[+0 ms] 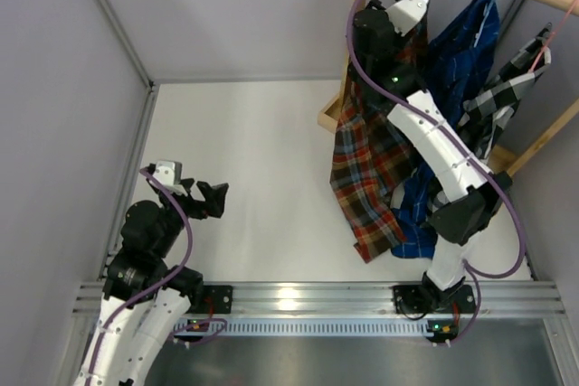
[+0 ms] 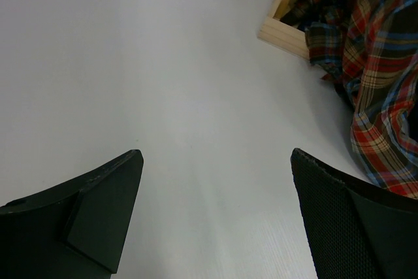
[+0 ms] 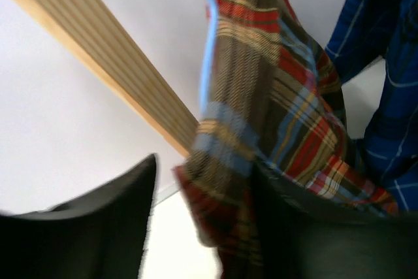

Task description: Place the shirt on the hanger

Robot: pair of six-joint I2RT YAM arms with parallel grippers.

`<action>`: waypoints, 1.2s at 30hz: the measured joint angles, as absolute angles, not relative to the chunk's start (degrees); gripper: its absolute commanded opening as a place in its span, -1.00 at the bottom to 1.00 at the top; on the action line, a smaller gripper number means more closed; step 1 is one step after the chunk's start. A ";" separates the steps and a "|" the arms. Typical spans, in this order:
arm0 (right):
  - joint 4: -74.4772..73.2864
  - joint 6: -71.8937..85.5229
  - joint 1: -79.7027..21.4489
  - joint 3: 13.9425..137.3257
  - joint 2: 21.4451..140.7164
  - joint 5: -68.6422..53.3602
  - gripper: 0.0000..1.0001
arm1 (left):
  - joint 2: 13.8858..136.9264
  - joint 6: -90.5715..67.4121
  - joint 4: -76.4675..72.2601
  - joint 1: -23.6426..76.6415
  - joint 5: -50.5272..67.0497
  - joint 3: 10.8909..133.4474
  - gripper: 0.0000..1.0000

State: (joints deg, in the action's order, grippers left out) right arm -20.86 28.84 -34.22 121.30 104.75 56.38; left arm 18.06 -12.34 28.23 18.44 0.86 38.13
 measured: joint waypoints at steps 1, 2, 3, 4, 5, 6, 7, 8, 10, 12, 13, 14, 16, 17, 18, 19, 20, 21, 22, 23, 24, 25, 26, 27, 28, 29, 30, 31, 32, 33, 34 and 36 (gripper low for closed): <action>-21.08 28.60 -34.22 120.05 103.90 55.81 0.25 | 17.96 -12.40 28.25 18.44 -0.16 38.13 0.96; -20.80 28.56 -34.22 118.52 102.85 54.94 0.29 | 17.80 -12.51 28.29 18.44 -1.10 38.13 0.96; -20.80 28.60 -34.24 116.36 101.27 54.15 0.32 | 17.63 -12.53 28.32 18.44 -1.72 38.13 0.96; -20.88 28.56 -34.24 114.08 99.48 53.43 0.35 | 17.54 -12.56 28.32 18.44 -2.35 38.13 0.97; -20.82 28.42 -34.22 111.63 97.54 52.42 0.43 | 17.50 -12.58 28.32 18.44 -2.79 38.13 0.97; -20.69 28.21 -34.17 108.88 95.15 50.98 0.57 | 17.50 -12.64 28.32 18.44 -3.16 38.13 0.96; -20.84 28.08 -34.06 106.83 93.03 49.95 0.80 | 17.50 -12.73 28.32 18.44 -3.57 38.13 0.96; -20.86 27.40 -34.04 104.57 90.56 48.21 0.98 | 17.50 -12.78 28.34 18.44 -3.97 38.13 0.96; -21.10 24.95 -33.95 101.14 85.45 44.47 0.99 | 17.50 -12.99 28.32 18.44 -4.64 38.13 0.96; -21.67 21.69 -33.93 98.76 80.53 39.86 0.99 | 17.50 -13.37 28.36 18.44 -5.74 38.13 0.97; -22.33 20.40 -33.93 97.80 78.37 37.91 0.99 | 17.50 -13.45 28.34 18.44 -6.15 38.13 0.96; -23.09 18.76 -33.95 96.49 75.66 35.33 0.99 | 17.50 -13.58 28.36 18.44 -6.76 38.13 0.96; -24.51 15.86 -33.95 93.01 69.87 30.89 0.99 | 17.47 -13.82 28.38 18.41 -8.10 38.13 0.97; -25.10 14.66 -33.95 90.89 67.07 28.91 0.99 | 17.45 -13.87 28.42 18.41 -8.62 38.13 0.96; -25.56 13.21 -33.95 87.59 63.35 27.00 0.99 | 17.41 -13.93 28.56 18.39 -9.37 38.13 0.97; -26.15 12.36 -33.95 84.93 60.45 25.87 0.99 | 17.32 -14.06 28.75 18.31 -10.26 38.13 0.97; -26.74 11.46 -33.95 81.06 56.71 24.82 0.99 | 17.21 -14.22 28.93 18.24 -11.49 38.13 0.97; -27.94 10.66 -33.95 77.30 52.84 23.92 0.99 | 17.10 -14.50 29.19 18.15 -12.88 38.15 0.97; -29.23 10.04 -33.95 73.87 49.21 23.18 0.99 | 16.99 -14.90 29.61 18.06 -14.46 38.15 0.96; -30.39 9.50 -33.95 70.91 46.06 22.83 0.99 | 16.95 -15.09 30.00 18.02 -15.64 38.15 0.97; -30.94 9.08 -33.95 68.18 43.00 22.55 0.99 | 16.88 -15.33 30.46 17.98 -17.06 38.15 0.97; -31.53 8.80 -33.95 65.78 40.03 22.39 0.99 | 16.84 -15.66 30.85 17.91 -18.22 38.13 0.96; -32.14 8.60 -33.95 64.18 37.95 22.37 0.99 | 16.75 -16.08 31.09 17.85 -19.16 38.13 0.97; -32.95 8.47 -33.95 62.43 35.46 22.33 0.99 | 16.69 -16.47 31.31 17.65 -20.01 38.13 0.96; -33.32 8.43 -33.95 60.82 33.69 22.35 0.99 | 16.69 -16.71 31.35 17.34 -20.64 38.13 0.96; -33.28 8.40 -33.95 59.33 32.32 22.33 0.99 | 16.71 -16.86 31.38 17.06 -20.95 38.13 0.97; -33.17 8.32 -33.95 57.12 30.57 22.33 0.99 | 16.75 -17.06 31.38 16.32 -21.08 38.13 0.97; -33.08 8.25 -33.95 54.72 29.08 22.31 0.99 | 16.82 -17.08 31.35 15.49 -21.04 38.13 0.96; -33.06 8.10 -33.95 52.03 27.55 22.26 0.99 | 17.02 -17.08 31.31 14.26 -20.84 38.11 0.96; -33.32 7.92 -33.95 49.65 26.35 22.13 0.99 | 17.26 -17.04 31.24 12.78 -20.21 38.09 0.97; -33.50 7.66 -33.95 47.53 25.50 21.85 0.99 | 17.56 -16.99 31.14 11.09 -19.00 38.00 0.97; -33.74 7.44 -33.95 44.88 24.40 21.15 0.99 | 18.59 -16.80 31.07 8.51 -16.86 37.76 0.97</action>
